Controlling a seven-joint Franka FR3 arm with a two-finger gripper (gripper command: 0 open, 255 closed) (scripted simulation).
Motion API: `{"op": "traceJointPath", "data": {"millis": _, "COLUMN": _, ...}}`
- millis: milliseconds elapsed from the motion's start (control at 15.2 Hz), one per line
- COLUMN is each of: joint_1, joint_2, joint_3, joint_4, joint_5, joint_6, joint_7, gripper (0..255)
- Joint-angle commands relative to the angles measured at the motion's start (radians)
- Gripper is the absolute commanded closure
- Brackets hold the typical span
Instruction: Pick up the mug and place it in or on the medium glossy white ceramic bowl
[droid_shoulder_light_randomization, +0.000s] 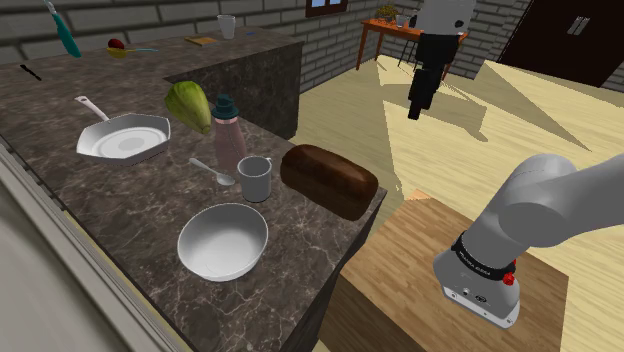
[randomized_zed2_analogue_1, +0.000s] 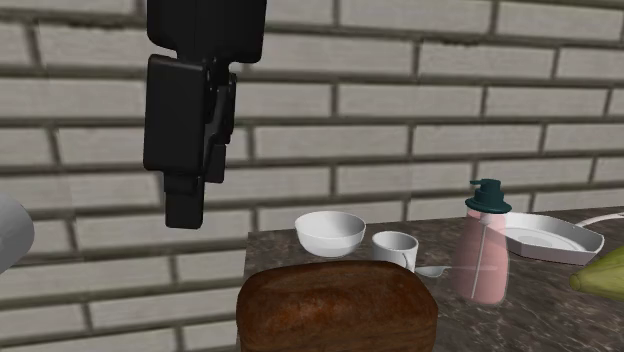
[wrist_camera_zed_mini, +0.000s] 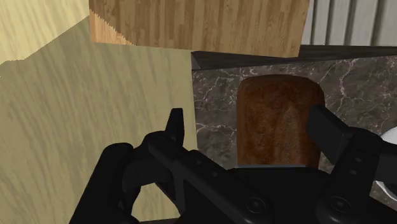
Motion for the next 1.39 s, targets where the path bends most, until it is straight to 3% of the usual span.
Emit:
{"op": "traceJointPath", "data": {"millis": 0, "joint_1": 0.0, "joint_2": 0.0, "joint_3": 0.0, "joint_4": 0.0, "joint_5": 0.0, "joint_6": 0.0, "joint_7": 0.0, "gripper": 0}}
{"op": "traceJointPath", "data": {"millis": 726, "joint_1": 0.067, "joint_2": 0.253, "joint_3": 0.2, "joint_4": 0.04, "joint_5": 0.08, "joint_6": 0.28, "joint_7": 0.198, "gripper": 0}}
{"op": "traceJointPath", "data": {"millis": 1320, "joint_1": 0.094, "joint_2": 0.544, "joint_3": 0.345, "joint_4": 0.192, "joint_5": 0.027, "joint_6": 0.461, "joint_7": 0.384, "gripper": 0}}
